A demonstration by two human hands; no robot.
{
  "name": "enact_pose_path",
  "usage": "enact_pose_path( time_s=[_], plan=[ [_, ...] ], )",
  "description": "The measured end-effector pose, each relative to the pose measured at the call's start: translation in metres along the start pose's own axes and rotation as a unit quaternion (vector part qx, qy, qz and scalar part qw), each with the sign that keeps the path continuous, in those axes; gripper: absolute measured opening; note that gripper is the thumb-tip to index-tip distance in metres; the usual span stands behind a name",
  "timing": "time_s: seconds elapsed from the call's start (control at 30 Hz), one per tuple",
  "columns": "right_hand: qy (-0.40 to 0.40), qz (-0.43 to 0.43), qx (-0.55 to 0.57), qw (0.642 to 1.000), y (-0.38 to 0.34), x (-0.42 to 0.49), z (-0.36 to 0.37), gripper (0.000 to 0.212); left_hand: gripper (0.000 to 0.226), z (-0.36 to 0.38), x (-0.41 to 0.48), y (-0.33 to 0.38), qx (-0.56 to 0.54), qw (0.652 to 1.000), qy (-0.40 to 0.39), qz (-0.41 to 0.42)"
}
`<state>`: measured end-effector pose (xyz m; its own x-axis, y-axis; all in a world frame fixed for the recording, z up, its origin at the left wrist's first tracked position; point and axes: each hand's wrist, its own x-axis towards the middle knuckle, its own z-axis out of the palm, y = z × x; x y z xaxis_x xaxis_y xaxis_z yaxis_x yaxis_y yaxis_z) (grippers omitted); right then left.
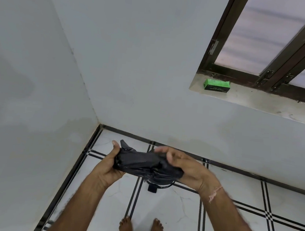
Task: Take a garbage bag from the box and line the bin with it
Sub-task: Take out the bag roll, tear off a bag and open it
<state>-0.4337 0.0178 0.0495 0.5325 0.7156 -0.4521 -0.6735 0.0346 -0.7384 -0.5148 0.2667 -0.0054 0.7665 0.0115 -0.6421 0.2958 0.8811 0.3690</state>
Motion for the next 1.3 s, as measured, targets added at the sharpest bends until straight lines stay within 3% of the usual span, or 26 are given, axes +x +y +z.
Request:
enact_pose_path(
  time_s=[0.07, 0.13, 0.3, 0.47, 0.57, 0.7, 0.83, 0.97, 1.13, 1.3],
  plan=[
    [0.082, -0.066, 0.142, 0.984, -0.004, 0.008, -0.005, 0.025, 0.046, -0.005, 0.002, -0.001, -0.015, 1.0, -0.002, -0.006],
    [0.189, -0.11, 0.227, 0.949, -0.008, 0.018, -0.015, 0.021, 0.05, -0.012, 0.002, -0.003, 0.031, 0.999, -0.017, -0.019],
    [0.289, -0.125, 0.256, 0.914, -0.01, 0.03, -0.042, 0.02, 0.053, -0.026, -0.002, -0.003, 0.186, 0.98, -0.041, -0.056],
    [0.308, -0.092, 0.262, 0.91, -0.007, 0.036, -0.057, 0.026, 0.071, -0.037, -0.003, 0.0, 0.27, 0.959, -0.033, -0.084],
    [0.312, -0.083, 0.267, 0.908, 0.0, 0.036, -0.066, 0.03, 0.054, -0.043, 0.004, 0.002, 0.18, 0.981, 0.007, -0.065],
    [0.336, -0.081, 0.268, 0.899, 0.006, 0.031, -0.081, 0.037, 0.059, -0.045, 0.014, 0.005, 0.027, 0.999, 0.022, 0.0],
    [0.342, -0.049, 0.258, 0.902, 0.022, 0.021, -0.101, 0.045, 0.064, -0.054, 0.022, 0.012, -0.024, 0.997, 0.065, 0.037],
    [0.342, -0.025, 0.253, 0.905, 0.035, 0.019, -0.112, 0.052, 0.05, -0.06, 0.023, 0.012, -0.057, 0.994, 0.089, 0.035],
    [0.333, -0.034, 0.216, 0.917, 0.039, 0.024, -0.122, 0.064, 0.035, -0.061, 0.021, 0.014, -0.004, 0.996, 0.052, 0.071],
    [0.301, -0.002, -0.01, 0.953, 0.02, 0.049, -0.102, 0.084, 0.045, -0.025, 0.041, 0.013, 0.197, 0.971, 0.116, 0.075]
  ],
)
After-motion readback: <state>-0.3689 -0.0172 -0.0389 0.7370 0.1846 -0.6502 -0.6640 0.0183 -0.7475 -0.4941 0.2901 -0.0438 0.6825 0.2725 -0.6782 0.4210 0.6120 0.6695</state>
